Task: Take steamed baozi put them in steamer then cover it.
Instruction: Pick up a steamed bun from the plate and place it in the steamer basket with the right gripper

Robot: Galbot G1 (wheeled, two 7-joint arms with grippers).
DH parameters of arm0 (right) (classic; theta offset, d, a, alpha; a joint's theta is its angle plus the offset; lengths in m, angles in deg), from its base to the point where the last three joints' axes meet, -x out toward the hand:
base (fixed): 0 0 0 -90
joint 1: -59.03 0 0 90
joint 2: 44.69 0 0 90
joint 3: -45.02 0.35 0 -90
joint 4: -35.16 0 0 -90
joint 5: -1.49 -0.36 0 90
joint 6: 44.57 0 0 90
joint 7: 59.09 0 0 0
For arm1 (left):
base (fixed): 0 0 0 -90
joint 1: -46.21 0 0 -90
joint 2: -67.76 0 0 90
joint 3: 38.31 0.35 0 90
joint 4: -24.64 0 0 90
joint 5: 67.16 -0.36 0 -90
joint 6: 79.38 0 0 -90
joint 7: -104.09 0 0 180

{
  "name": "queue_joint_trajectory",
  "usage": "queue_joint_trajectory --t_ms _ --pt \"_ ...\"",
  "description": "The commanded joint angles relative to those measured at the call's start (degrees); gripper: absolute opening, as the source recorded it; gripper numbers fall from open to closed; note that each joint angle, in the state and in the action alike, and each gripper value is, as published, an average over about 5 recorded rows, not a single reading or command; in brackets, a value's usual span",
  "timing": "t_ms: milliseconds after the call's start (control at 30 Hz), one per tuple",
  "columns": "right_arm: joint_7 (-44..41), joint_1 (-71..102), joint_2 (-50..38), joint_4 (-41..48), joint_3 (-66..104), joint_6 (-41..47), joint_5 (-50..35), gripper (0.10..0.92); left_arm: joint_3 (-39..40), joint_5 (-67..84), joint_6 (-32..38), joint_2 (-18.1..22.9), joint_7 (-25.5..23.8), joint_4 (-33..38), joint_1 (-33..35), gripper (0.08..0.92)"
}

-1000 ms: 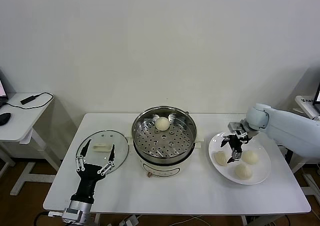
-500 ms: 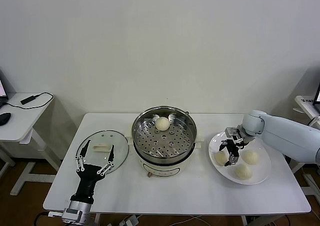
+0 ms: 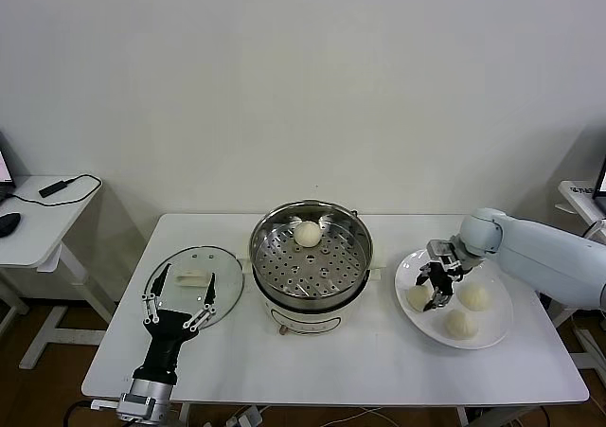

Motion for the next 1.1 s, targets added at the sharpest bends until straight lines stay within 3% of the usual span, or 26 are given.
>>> queue_joint_trajectory --t_ms 33,200,400,700,1100 --pt "-5.18 -6.49 -0.43 -1.41 -0.49 -0.17 0.2 0.639 0.17 0.02 -0.16 -0.03 -0.01 0.27 -0.04 0.823" --pt "-12.25 -18.74 2.2 -3.8 -3.95 0.41 -2.02 0.628 0.49 0.01 -0.26 -0.07 -0.02 0.45 -0.26 0.823" --pt "-13.84 -29.55 9.52 -6.23 -8.76 2.97 -9.43 0.62 0.61 -0.02 -0.08 -0.29 -0.01 0.45 -0.33 0.823" --pt "-11.94 -33.21 21.67 -8.34 -11.46 6.61 -17.07 0.619 1.07 0.0 0.0 -0.44 0.04 0.57 -0.5 0.823" --pt "-3.98 -26.64 34.3 -4.51 -13.36 9.86 -20.41 0.604 1.26 0.08 0.18 -0.87 0.23 0.39 -0.88 0.823"
